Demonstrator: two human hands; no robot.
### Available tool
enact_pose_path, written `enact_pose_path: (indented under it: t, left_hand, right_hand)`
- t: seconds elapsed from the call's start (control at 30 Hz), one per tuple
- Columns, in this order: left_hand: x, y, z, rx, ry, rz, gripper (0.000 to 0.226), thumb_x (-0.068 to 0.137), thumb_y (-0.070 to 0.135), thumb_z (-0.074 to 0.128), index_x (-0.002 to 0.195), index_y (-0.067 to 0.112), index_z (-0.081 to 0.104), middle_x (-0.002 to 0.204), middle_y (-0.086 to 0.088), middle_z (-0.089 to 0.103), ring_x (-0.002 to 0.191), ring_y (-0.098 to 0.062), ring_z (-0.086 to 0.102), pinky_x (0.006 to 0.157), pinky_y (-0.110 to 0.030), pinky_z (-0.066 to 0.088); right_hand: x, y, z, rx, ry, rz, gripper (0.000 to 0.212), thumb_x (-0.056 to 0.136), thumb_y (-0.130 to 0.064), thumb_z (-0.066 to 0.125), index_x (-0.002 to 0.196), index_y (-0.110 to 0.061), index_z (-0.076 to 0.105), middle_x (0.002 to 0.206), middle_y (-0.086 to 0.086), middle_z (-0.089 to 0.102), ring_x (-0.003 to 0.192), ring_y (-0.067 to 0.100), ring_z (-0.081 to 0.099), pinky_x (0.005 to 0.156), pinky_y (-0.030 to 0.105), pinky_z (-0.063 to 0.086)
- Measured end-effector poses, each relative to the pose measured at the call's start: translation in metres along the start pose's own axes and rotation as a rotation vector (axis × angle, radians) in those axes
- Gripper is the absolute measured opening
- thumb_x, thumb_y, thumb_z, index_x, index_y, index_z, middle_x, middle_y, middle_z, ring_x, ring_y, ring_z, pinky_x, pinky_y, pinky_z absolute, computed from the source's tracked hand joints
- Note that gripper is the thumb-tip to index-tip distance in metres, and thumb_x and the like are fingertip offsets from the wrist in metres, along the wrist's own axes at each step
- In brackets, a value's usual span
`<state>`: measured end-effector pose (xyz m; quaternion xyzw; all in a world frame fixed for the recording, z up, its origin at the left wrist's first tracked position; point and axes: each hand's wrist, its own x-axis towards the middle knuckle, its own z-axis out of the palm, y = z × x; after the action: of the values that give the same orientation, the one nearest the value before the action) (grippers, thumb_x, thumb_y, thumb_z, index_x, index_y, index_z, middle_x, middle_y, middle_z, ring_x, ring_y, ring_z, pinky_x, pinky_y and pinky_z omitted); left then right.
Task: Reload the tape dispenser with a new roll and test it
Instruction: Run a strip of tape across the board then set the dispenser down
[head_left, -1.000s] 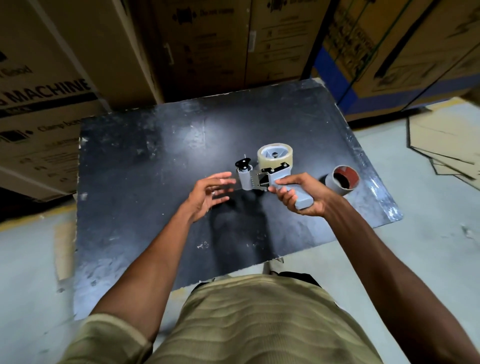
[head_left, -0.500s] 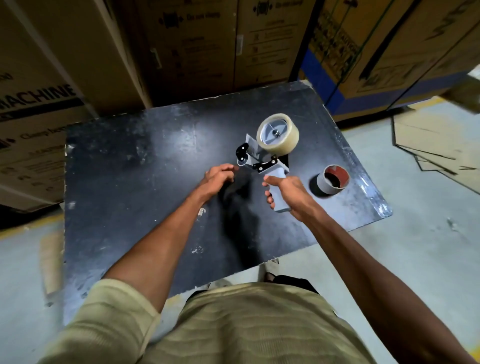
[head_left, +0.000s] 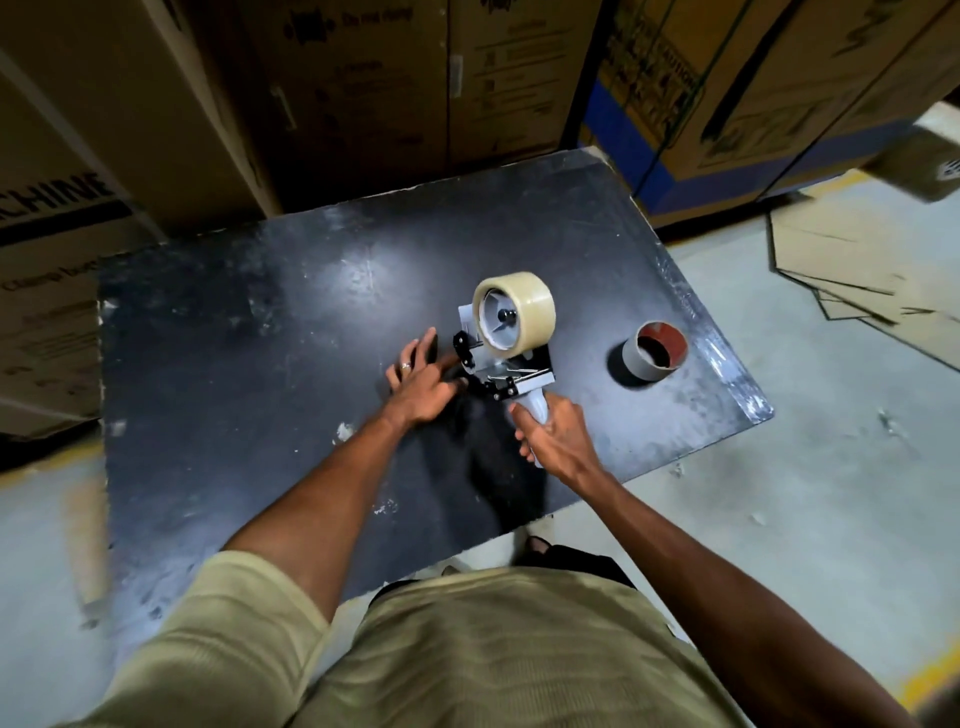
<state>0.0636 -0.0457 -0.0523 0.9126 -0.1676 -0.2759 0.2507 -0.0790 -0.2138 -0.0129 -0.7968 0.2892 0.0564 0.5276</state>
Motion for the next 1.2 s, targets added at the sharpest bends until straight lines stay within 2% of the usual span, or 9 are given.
enact_pose_path:
  t: [0.13,0.23,0.33,0.5,0.7,1.0,1.2]
  left_hand:
    - [-0.006,-0.015,0.007,0.208,-0.010,0.061,0.049,0.097,0.061,0.045,0.145,0.051,0.042,0.169,0.005,-0.016,0.156,-0.023,-0.012,0.121,-0.054,-0.003]
    - [-0.010,-0.021,0.009,0.381,-0.025,0.100,0.064,0.092,0.078,0.029,0.150,0.052,0.033,0.167,0.004,-0.023,0.156,-0.024,-0.015,0.122,-0.055,-0.002]
    - [-0.013,-0.022,0.008,0.529,-0.024,0.106,0.074,0.088,0.083,0.021,0.154,0.050,0.023,0.166,0.003,-0.028,0.155,-0.028,-0.016,0.120,-0.062,-0.001]
    - [-0.018,-0.018,0.006,0.551,-0.018,0.068,0.076,0.084,0.083,0.033,0.153,0.053,0.022,0.165,0.007,-0.029,0.156,-0.027,-0.015,0.119,-0.066,0.002]
    - [-0.020,-0.015,0.001,0.555,-0.036,0.058,0.084,0.078,0.087,0.039,0.153,0.054,0.020,0.165,0.008,-0.030,0.155,-0.027,-0.016,0.118,-0.067,0.001]
    - [-0.019,-0.014,0.001,0.584,-0.040,0.032,0.093,0.070,0.094,0.041,0.152,0.057,0.016,0.164,0.010,-0.032,0.155,-0.028,-0.016,0.116,-0.071,0.004]
    - [-0.021,-0.011,0.000,0.567,-0.046,0.005,0.096,0.067,0.093,0.048,0.151,0.059,0.017,0.164,0.013,-0.029,0.155,-0.028,-0.016,0.111,-0.079,0.003]
  right_hand:
    - [-0.005,0.014,0.003,-0.066,0.002,-0.020,0.031,0.091,-0.041,0.065,0.081,-0.011,0.063,0.064,0.012,0.070,0.045,0.022,0.067,0.047,0.035,0.057]
    - [-0.010,0.019,0.007,-0.113,0.022,-0.034,0.029,0.094,-0.037,0.066,0.082,-0.011,0.063,0.062,0.009,0.070,0.045,0.018,0.067,0.048,0.034,0.057]
    - [-0.012,0.020,0.012,-0.127,0.046,-0.040,0.025,0.095,-0.035,0.067,0.085,-0.012,0.063,0.064,0.007,0.070,0.044,0.014,0.067,0.047,0.031,0.056]
    - [-0.017,0.026,0.020,-0.213,0.074,-0.056,0.029,0.090,-0.045,0.061,0.091,-0.016,0.064,0.071,0.007,0.073,0.060,0.023,0.072,0.062,0.040,0.061]
    - [-0.017,0.026,0.023,-0.249,0.061,-0.036,0.034,0.087,-0.052,0.058,0.101,-0.020,0.063,0.082,0.009,0.073,0.068,0.030,0.073,0.069,0.045,0.062]
    - [-0.022,0.023,0.025,-0.311,0.064,-0.058,0.032,0.092,-0.042,0.059,0.104,-0.013,0.063,0.091,0.018,0.074,0.077,0.041,0.070,0.074,0.051,0.059]
    - [-0.024,0.024,0.023,-0.325,0.043,-0.043,0.030,0.095,-0.037,0.063,0.102,-0.008,0.064,0.088,0.014,0.074,0.073,0.032,0.072,0.073,0.048,0.061]
